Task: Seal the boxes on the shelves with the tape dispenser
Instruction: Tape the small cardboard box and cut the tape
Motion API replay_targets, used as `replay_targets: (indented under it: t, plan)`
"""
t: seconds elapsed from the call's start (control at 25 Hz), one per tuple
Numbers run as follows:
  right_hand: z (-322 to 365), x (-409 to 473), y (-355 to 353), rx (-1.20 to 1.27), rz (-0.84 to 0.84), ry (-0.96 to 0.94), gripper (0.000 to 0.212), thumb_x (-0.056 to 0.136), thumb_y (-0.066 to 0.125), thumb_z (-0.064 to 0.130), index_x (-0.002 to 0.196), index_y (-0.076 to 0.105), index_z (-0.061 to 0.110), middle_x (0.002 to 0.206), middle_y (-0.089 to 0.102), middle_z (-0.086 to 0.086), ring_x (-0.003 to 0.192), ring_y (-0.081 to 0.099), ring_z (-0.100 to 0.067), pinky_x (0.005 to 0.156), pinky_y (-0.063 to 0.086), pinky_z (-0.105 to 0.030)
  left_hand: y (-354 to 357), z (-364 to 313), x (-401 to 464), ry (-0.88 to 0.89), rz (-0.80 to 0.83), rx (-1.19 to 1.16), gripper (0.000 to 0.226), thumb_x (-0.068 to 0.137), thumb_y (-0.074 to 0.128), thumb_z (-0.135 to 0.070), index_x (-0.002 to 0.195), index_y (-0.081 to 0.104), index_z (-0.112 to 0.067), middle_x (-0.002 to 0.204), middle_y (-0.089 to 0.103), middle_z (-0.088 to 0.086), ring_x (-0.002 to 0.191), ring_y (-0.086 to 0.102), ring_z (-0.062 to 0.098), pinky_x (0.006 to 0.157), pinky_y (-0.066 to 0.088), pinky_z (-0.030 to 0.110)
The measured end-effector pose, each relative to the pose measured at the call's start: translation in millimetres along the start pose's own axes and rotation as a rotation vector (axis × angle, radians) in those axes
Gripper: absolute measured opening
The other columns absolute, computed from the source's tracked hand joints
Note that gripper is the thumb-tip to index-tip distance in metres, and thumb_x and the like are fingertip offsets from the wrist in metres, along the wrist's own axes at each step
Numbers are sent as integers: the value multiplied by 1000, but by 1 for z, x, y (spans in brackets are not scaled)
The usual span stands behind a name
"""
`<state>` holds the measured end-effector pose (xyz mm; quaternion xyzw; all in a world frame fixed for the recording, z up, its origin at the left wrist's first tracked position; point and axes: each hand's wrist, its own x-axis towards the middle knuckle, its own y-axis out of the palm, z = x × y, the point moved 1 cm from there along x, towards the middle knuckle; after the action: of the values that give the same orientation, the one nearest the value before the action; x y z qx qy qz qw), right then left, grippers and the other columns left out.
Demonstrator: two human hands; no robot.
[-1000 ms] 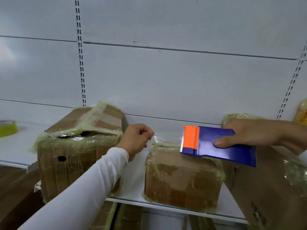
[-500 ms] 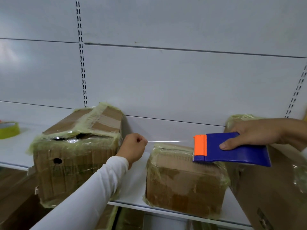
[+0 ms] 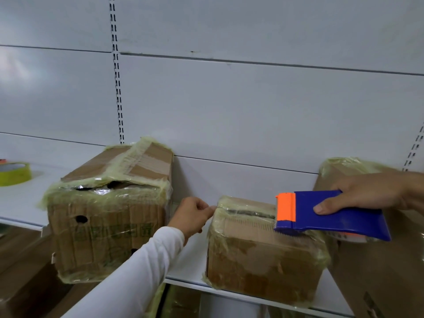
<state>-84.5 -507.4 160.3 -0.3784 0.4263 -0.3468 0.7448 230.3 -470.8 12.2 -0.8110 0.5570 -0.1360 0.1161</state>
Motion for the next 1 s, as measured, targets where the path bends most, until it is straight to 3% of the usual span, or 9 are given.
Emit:
replay_targets:
  t: [0.08,0.16,0.28,0.48,0.64,0.76,0.92,1.0]
  plan:
    - [-2,1,1,13,4,2,59,73,66,60,102,70,9,88,78,-4,79,75,-18,66,55,-19,-2,2,-5,1,-12,16,37,83,70,-34,109,55,-14,100,58,8,78,58,21,57,49,27]
    - [-3,1,2,26,15,-2,59,73,66,61,102,70,10,90,78,-4,81,75,-19,69,56,-20,-2,0,-8,107,-73,48,33,84,70,-28,113,57,-17,103,58,7,87,60,20,74,54,32]
    - [-4,0,4,45,11,-17,59,71,66,62,102,71,12,90,78,-4,81,75,-19,69,56,-20,-1,-15,-18,323,-144,110,25,90,61,-19,115,64,-19,110,64,-2,92,60,8,86,48,21]
    - [-7,-3,9,36,-27,-35,65,66,66,67,98,71,11,87,77,-4,74,74,-17,65,53,-20,12,-18,-38,430,124,115,22,95,48,-15,104,68,-16,100,67,2,94,62,12,89,50,32]
    - [-6,-6,15,62,-54,-46,66,64,67,68,97,71,11,85,77,-4,69,72,-14,61,51,-20,8,-15,-30,392,179,138,31,97,47,-13,125,60,-15,124,58,-8,112,54,-1,101,39,16]
    - [0,-6,22,71,-106,-22,67,67,66,69,94,71,8,79,76,-5,63,69,-11,59,48,-21,0,-18,-14,361,156,265,37,97,48,-11,133,53,-11,144,44,-1,134,39,9,114,27,25]
    - [11,1,34,112,-142,-56,69,75,67,66,95,72,0,89,75,-16,68,65,-18,66,45,-28,-2,-30,3,430,40,580,41,95,44,-8,135,52,-14,148,41,1,137,37,17,113,22,23]
    - [15,3,37,136,-145,-67,61,77,67,64,85,72,5,80,74,-14,63,64,-15,62,45,-24,8,-36,2,496,7,630,42,95,41,-12,136,50,-17,146,44,0,134,41,19,110,28,26]
